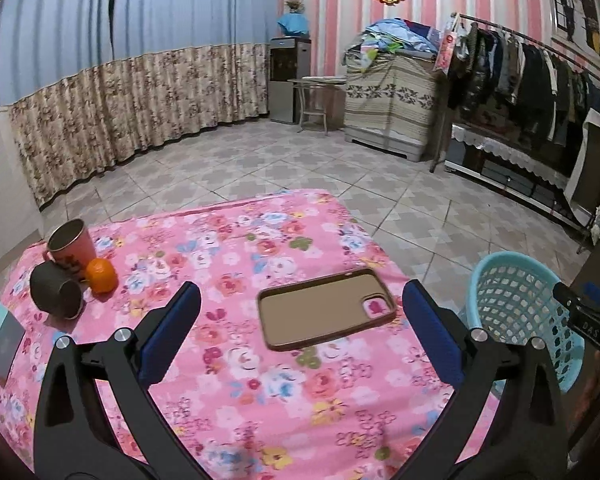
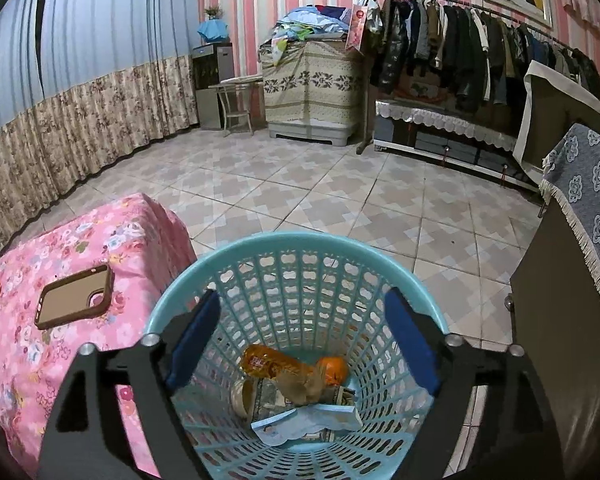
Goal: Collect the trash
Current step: 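Move both grippers back over the bed toward the black ribbed cup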
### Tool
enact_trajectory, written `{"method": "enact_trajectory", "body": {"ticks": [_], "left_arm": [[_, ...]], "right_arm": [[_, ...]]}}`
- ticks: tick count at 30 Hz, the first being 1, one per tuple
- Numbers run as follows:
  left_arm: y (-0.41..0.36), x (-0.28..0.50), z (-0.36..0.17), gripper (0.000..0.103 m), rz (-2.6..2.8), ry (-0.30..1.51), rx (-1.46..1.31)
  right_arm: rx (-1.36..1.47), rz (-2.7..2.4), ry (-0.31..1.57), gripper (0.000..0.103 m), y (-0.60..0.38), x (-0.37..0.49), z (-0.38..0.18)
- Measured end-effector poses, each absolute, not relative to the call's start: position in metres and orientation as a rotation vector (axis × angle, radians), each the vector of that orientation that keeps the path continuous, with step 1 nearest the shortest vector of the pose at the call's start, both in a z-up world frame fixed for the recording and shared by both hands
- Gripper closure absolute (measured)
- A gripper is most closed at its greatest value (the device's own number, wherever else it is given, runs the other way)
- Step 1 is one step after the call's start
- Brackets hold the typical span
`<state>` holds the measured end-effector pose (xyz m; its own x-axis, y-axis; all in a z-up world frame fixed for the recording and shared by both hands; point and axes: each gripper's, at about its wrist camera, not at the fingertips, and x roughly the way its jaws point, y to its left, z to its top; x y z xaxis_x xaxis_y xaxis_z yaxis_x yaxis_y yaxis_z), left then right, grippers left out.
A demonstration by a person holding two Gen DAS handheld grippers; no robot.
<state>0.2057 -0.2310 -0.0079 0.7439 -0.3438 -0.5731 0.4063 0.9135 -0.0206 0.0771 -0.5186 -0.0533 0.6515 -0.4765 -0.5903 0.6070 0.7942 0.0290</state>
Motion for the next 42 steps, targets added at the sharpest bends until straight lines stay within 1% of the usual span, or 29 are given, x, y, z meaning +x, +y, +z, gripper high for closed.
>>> {"method": "enact_trajectory", "body": {"ticks": [9, 20, 33, 42], "left_arm": [[-0.195, 0.198, -0.003, 0.005, -0.356, 0.591, 0.115], [-0.113, 0.197, 0.001, 0.005, -0.225, 0.587, 0.097], [0.002, 0.248, -0.021, 0.005, -0.066, 0.664, 0.038], [0.036, 0.295, -0.046, 0.005, -0.04, 0.726, 0.05]], "right_arm": [[0.216, -0.567, 0.551, 0.014, -0.486, 0.072, -0.037], [0.163, -0.36, 0.507, 0.013, -0.41, 0.097, -0.013], [0.092, -0.21, 0.553, 0.013, -0.328, 0.155, -0.013], [0.125, -0.131, 0.591, 0.013, -0.289, 0.205, -0.023]]}}
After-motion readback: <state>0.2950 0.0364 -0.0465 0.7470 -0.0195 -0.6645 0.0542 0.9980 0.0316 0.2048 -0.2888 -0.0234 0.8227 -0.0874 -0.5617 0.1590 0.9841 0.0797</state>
